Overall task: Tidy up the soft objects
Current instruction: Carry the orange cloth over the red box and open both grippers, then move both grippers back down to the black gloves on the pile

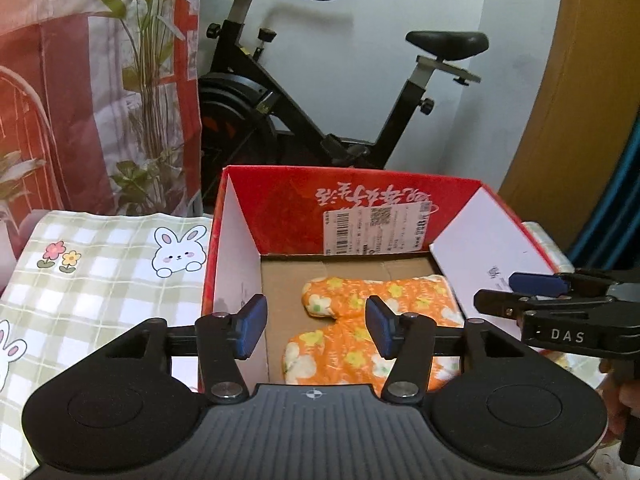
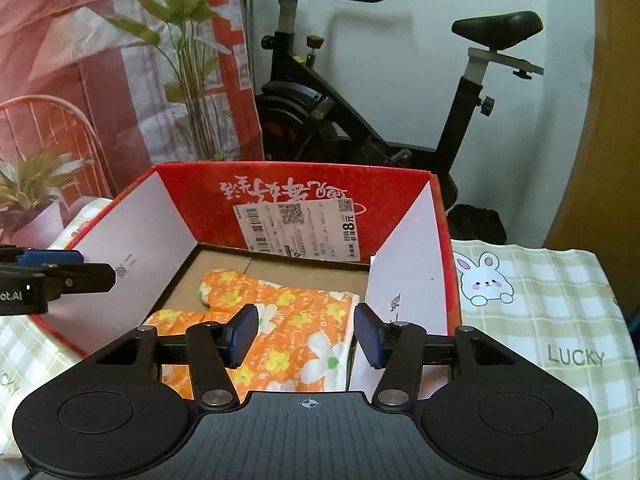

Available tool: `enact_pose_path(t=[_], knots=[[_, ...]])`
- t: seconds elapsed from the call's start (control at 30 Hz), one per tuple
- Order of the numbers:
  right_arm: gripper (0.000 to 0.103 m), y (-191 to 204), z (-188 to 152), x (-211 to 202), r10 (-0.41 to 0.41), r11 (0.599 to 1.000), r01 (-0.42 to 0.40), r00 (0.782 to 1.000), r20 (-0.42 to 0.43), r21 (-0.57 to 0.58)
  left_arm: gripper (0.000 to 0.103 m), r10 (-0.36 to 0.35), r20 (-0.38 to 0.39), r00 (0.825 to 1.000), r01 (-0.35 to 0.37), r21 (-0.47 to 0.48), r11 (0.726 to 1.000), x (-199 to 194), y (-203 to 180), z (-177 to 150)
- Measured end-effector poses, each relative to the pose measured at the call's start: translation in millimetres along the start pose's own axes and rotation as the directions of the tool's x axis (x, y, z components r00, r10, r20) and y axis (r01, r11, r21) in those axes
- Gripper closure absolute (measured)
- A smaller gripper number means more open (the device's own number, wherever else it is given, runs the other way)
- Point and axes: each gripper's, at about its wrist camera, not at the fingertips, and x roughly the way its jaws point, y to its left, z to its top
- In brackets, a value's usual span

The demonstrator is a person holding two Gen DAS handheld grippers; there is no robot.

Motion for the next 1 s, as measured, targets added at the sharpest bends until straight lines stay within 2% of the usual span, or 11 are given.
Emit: enact_pose_path(t=[0.27, 0.53, 0.73, 0.87, 1.0], knots=[[0.054, 13.0, -10.1, -48.1, 0.078, 0.997, -0.077, 0.996, 0.053, -0.018, 0.047, -0.067, -0.009, 0.998, 0.067, -0.004, 0.998, -32.3, -6.1, -13.1], [0.054, 33.6, -34.1, -95.5, 0.136, 0.990, -0.131, 0.986, 0.096, -0.058, 0.047, -0.107, 0.009, 0.994, 0.107, -0.010, 0.994, -68.7, -10.1, -41.2], [0.054, 34.2, -69.0, -140.6, 0.181, 0.983, -0.179, 0.972, 0.148, -0.026, 0.047, -0.119, 0.018, 0.993, 0.120, -0.039, 0.992, -104.0, -2.6, -77.8], [0.054, 36.7, -99.0, -168.4, 0.170, 0.985, -0.163, 0.969, 0.182, -0.052, 0.048, -0.121, 0.014, 0.993, 0.122, -0.084, 0.989, -120.5, 5.8, -105.7], [0.054, 38.7, -130.8, -181.8, 0.183, 0.983, -0.180, 0.970, 0.162, -0.032, 0.048, -0.136, -0.009, 0.991, 0.134, -0.125, 0.983, -124.4, 9.4, -129.9]])
